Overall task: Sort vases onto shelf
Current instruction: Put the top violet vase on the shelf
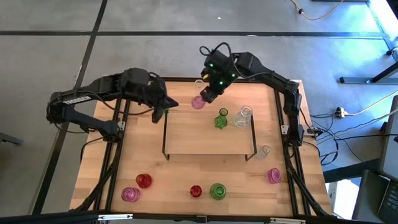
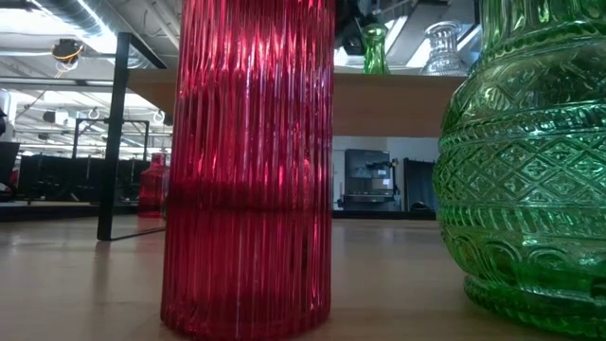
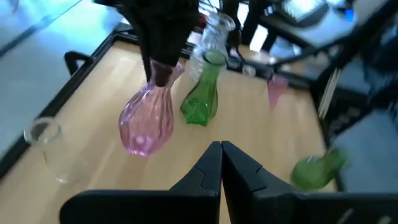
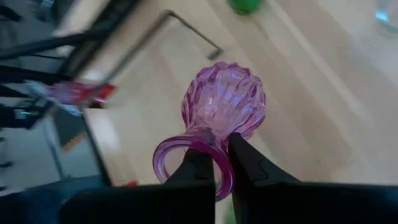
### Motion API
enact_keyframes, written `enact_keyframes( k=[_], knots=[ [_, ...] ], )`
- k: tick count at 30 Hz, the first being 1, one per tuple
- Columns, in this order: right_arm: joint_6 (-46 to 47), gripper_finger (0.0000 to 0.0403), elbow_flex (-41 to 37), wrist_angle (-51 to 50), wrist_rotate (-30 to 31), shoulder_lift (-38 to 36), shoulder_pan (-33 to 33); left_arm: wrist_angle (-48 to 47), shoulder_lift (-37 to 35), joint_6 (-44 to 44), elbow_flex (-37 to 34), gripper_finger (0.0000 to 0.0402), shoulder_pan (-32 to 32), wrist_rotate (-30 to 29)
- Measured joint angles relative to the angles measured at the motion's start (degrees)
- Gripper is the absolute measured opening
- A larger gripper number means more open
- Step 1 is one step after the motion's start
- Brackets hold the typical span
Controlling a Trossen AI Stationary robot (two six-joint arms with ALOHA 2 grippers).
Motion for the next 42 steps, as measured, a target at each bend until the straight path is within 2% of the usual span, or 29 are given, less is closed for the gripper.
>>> enact_keyframes(
  k=[4, 7, 14, 18, 22, 26, 30, 42],
  knots=[
    [1.2, 0.0001, 0.0, 2.9, -2.4, -0.9, 0.5, 0.0, 2.7, 10.4, 0.0, 0.0000, -2.0, -1.7],
    [2.0, 0.0001, 0.0, 3.6, -2.8, -1.4, 0.5, 0.9, 5.0, 11.7, 0.0, 0.0013, -2.9, -3.9],
    [2.0, 0.0000, 0.0, 4.0, -4.3, -2.1, 0.5, 4.9, 6.1, 11.8, 0.0, 0.0107, -3.8, -13.8],
    [2.0, 0.0000, 0.0, 4.1, -4.6, -2.1, 0.5, 6.1, 6.7, 11.8, 0.0, 0.0160, -3.7, -15.0],
    [2.3, 0.0000, 0.0, 6.2, -6.9, -2.1, 0.5, 7.4, 8.9, 12.0, 0.0, 0.0188, -3.8, -15.6],
    [3.0, 0.0000, 0.0, 7.6, -7.8, -2.1, 0.8, 12.1, 10.5, 12.2, 0.1, 0.0200, -3.7, -15.7],
    [2.6, 0.0000, 0.0, 6.7, -7.8, -2.1, 1.0, 11.8, 11.6, 12.3, 0.1, 0.0203, -3.7, -17.0],
    [1.7, 0.0000, -1.5, 7.0, -7.9, -2.1, 2.6, 15.5, 14.2, 9.3, 0.0, 0.0203, -2.9, -11.3]
  ],
)
